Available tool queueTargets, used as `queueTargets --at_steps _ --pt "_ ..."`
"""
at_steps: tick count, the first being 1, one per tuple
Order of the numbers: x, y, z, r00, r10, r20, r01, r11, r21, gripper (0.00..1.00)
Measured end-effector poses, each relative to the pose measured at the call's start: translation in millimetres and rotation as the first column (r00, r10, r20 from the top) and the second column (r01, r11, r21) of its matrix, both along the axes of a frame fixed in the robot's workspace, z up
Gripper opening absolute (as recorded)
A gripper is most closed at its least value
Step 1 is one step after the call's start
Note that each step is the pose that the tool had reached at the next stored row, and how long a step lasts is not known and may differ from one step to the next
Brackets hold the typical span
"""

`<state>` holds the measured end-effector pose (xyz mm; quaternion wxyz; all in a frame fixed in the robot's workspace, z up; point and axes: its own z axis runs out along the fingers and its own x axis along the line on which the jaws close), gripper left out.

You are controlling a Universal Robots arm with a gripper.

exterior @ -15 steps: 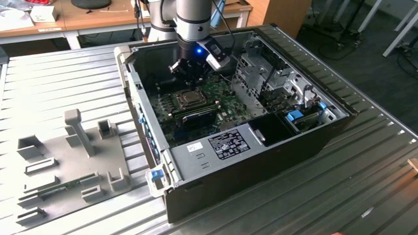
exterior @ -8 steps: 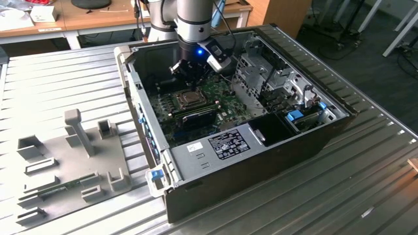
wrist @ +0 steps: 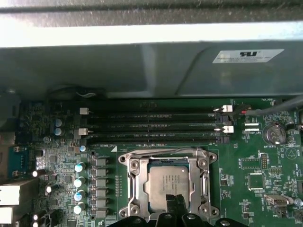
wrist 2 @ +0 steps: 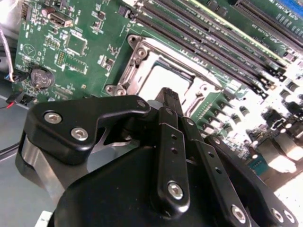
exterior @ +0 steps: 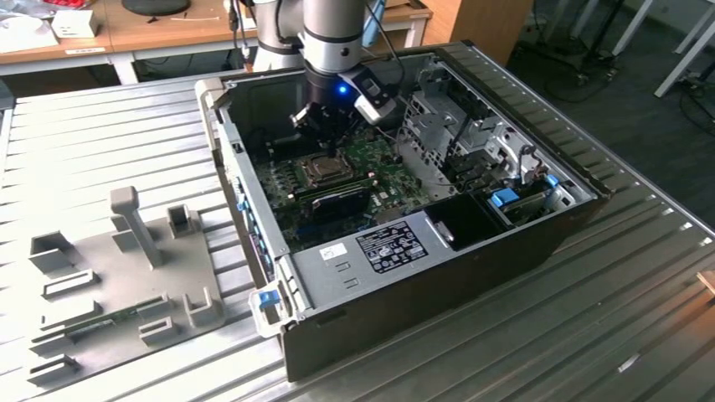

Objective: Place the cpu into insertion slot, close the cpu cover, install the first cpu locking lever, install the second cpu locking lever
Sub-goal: 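Install the second cpu locking lever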

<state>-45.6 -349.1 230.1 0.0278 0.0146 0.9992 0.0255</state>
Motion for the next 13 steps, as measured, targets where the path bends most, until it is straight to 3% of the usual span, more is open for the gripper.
queueTargets --at_steps 10,13 --pt "0.0 -8.8 0.0 1.0 0.0 0.0 0.0 1.0 0.0 0.1" --pt "0.0 -9.6 0.0 1.0 0.0 0.0001 0.0 1.0 0.0001 0.1"
